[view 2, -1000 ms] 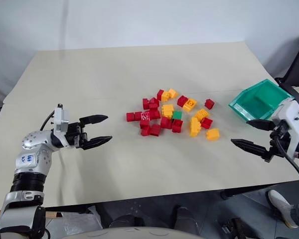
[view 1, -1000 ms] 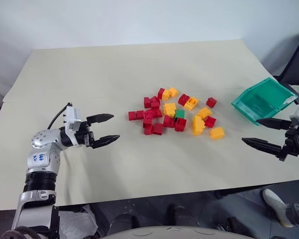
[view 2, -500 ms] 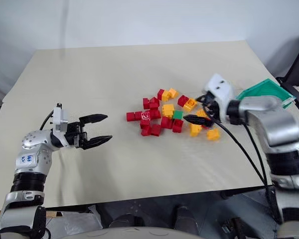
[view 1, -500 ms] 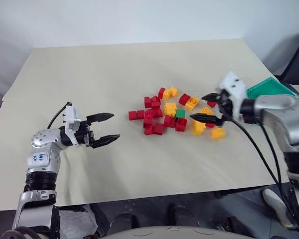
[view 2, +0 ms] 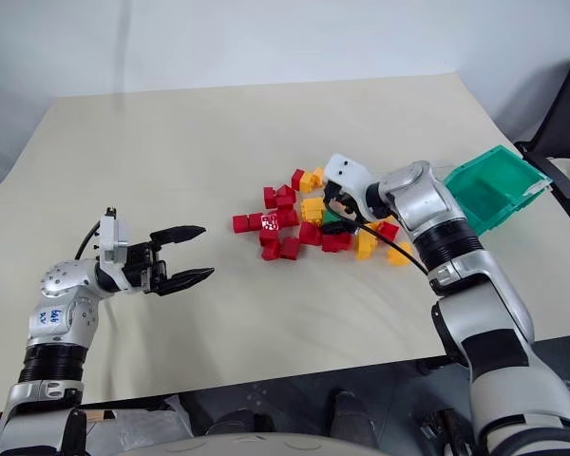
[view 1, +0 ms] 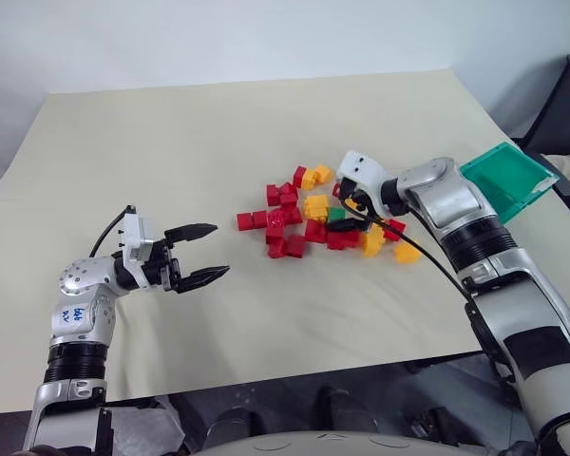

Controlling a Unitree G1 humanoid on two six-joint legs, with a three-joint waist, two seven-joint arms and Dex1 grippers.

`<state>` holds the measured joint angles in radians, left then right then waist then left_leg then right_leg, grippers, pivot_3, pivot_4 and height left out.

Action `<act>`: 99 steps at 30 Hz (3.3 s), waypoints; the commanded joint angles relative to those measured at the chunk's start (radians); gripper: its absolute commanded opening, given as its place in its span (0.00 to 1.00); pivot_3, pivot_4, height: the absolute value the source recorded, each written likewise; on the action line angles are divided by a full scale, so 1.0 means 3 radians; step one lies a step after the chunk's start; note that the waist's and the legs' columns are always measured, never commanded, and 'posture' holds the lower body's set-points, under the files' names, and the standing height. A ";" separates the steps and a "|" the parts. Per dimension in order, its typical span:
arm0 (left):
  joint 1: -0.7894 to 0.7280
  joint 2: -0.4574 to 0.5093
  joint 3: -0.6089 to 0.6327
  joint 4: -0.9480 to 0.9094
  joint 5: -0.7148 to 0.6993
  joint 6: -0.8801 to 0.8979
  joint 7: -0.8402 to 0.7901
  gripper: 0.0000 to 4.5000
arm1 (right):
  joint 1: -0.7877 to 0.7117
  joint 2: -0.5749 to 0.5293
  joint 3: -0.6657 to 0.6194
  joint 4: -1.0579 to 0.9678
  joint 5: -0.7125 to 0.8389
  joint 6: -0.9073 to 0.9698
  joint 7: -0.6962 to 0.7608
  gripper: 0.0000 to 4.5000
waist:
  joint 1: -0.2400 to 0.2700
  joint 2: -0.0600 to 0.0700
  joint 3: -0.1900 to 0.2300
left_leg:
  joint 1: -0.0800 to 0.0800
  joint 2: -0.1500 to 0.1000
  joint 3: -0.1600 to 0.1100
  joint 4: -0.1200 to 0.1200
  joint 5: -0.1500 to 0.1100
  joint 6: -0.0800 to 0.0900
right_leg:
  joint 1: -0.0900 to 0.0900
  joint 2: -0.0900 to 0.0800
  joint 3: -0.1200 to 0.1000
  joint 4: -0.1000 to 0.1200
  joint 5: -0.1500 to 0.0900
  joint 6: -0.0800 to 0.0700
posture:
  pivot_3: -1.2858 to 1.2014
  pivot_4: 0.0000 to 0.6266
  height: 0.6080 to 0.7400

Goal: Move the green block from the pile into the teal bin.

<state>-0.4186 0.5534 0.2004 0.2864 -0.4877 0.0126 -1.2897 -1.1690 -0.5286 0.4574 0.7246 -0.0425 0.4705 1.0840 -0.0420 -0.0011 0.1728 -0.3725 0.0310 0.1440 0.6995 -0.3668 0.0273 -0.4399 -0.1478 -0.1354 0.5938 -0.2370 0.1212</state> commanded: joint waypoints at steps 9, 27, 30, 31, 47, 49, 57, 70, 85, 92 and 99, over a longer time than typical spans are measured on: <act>0.0046 0.0025 0.0080 -0.0117 -0.0089 -0.0003 0.0059 1.00 | -0.0344 0.0206 -0.0083 0.0632 -0.0336 -0.0378 0.0139 0.99 | -0.0082 0.0000 0.0000 | 0.0006 0.0002 0.0001 0.0000 0.0003 -0.0006 | 0.0001 0.0000 0.0002 0.0007 0.0000 0.0000 | 0.52 0.24 1.00; 0.0072 0.0027 0.0081 -0.0142 -0.0100 -0.0039 -0.0016 1.00 | -0.0672 0.0638 -0.0349 0.1460 -0.0455 -0.0907 0.0132 0.99 | -0.0143 0.0001 0.0001 | 0.0007 0.0003 0.0000 0.0000 0.0005 -0.0008 | 0.0000 0.0001 0.0004 0.0011 0.0000 0.0000 | 0.52 0.24 1.00; 0.0100 0.0040 0.0096 -0.0162 -0.0102 -0.0039 -0.0002 1.00 | -0.0658 0.0616 -0.0290 0.1510 -0.0557 -0.0963 0.0151 0.91 | -0.0141 0.0001 0.0001 | 0.0007 0.0002 0.0000 0.0000 0.0005 -0.0008 | 0.0000 0.0001 0.0004 0.0011 0.0000 0.0000 | 0.52 0.24 1.00; 0.0110 0.0046 0.0101 -0.0168 -0.0103 -0.0039 0.0002 1.00 | -0.0651 0.0604 -0.0291 0.1500 -0.0570 -0.0972 0.0196 0.87 | -0.0143 0.0001 0.0001 | 0.0007 0.0003 -0.0001 0.0000 0.0005 -0.0008 | 0.0001 0.0001 0.0004 0.0011 0.0000 0.0000 | 0.52 0.24 1.00; -0.0258 -0.0131 -0.0080 -0.0052 -0.0053 -0.0020 0.0046 1.00 | -0.0691 0.0170 -0.0767 0.0768 -0.0395 -0.0556 0.0171 0.46 | -0.0126 0.0003 0.0002 | 0.0005 0.0002 -0.0002 0.0001 0.0005 -0.0008 | 0.0000 0.0000 0.0003 0.0011 0.0000 0.0000 | 0.52 0.24 1.00; -0.0354 -0.0217 -0.0189 -0.0068 0.0006 -0.0001 0.0100 1.00 | -0.0545 -0.0047 -0.0930 0.0352 -0.0326 -0.0283 0.0110 0.46 | -0.0112 0.0003 0.0002 | 0.0004 0.0002 -0.0002 0.0000 0.0005 -0.0008 | 0.0000 0.0000 0.0003 0.0010 0.0000 0.0000 | 0.52 0.24 1.00; -0.0917 -0.0695 -0.0708 0.0009 0.0396 -0.0075 0.0464 1.00 | 0.0465 -0.0859 -0.1788 -0.1569 -0.0205 0.0700 -0.0551 0.46 | 0.0056 0.0003 0.0002 | -0.0001 -0.0001 0.0001 0.0002 0.0004 -0.0007 | -0.0002 -0.0001 0.0003 0.0005 0.0000 0.0000 | 0.52 0.24 1.00; -0.2014 -0.1503 -0.1018 0.1432 0.0992 -0.0596 0.1052 1.00 | 0.0949 -0.0966 -0.2101 -0.0708 -0.0225 0.0272 -0.1595 0.46 | 0.0045 0.0003 0.0002 | 0.0005 -0.0003 0.0012 0.0001 0.0007 -0.0002 | 0.0001 0.0000 0.0009 -0.0001 0.0000 0.0000 | 0.52 0.24 1.00; -0.2159 -0.1544 -0.0918 0.1621 0.1034 -0.0651 0.1049 1.00 | 0.0591 -0.1093 -0.1881 -0.0064 -0.0144 -0.0412 -0.1547 0.99 | 0.0054 0.0006 0.0004 | -0.0002 -0.0003 0.0009 -0.0007 0.0009 0.0001 | -0.0004 0.0000 0.0007 -0.0008 0.0002 0.0004 | 0.52 0.24 1.00; -0.1468 -0.0950 -0.0596 0.0460 0.0464 0.0239 0.0732 1.00 | 0.1226 -0.1271 -0.2153 -0.1232 0.0585 -0.0266 -0.0600 0.99 | 0.0039 0.0006 0.0004 | 0.0000 0.0000 0.0006 -0.0007 0.0008 0.0000 | -0.0004 0.0002 0.0006 -0.0004 0.0003 0.0005 | 0.52 0.24 1.00; -0.0627 -0.0011 -0.0141 -0.0183 0.0082 0.0694 0.0383 1.00 | 0.2153 -0.1341 -0.2484 -0.1989 0.1654 -0.0058 0.0613 0.99 | 0.0059 0.0006 0.0004 | 0.0005 -0.0001 0.0004 0.0005 0.0008 0.0000 | 0.0005 0.0000 0.0009 -0.0001 0.0003 0.0005 | 0.52 0.24 1.00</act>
<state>-0.6318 0.5151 0.1177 0.2809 -0.4339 0.2110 -1.1589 -0.5318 -0.9009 -0.2307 0.1688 0.3820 0.4568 1.1977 -0.0243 0.0006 0.1741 -0.3712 0.0305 0.1450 0.7018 -0.3644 0.0274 -0.4379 -0.1480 -0.1328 0.5931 -0.2361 0.1226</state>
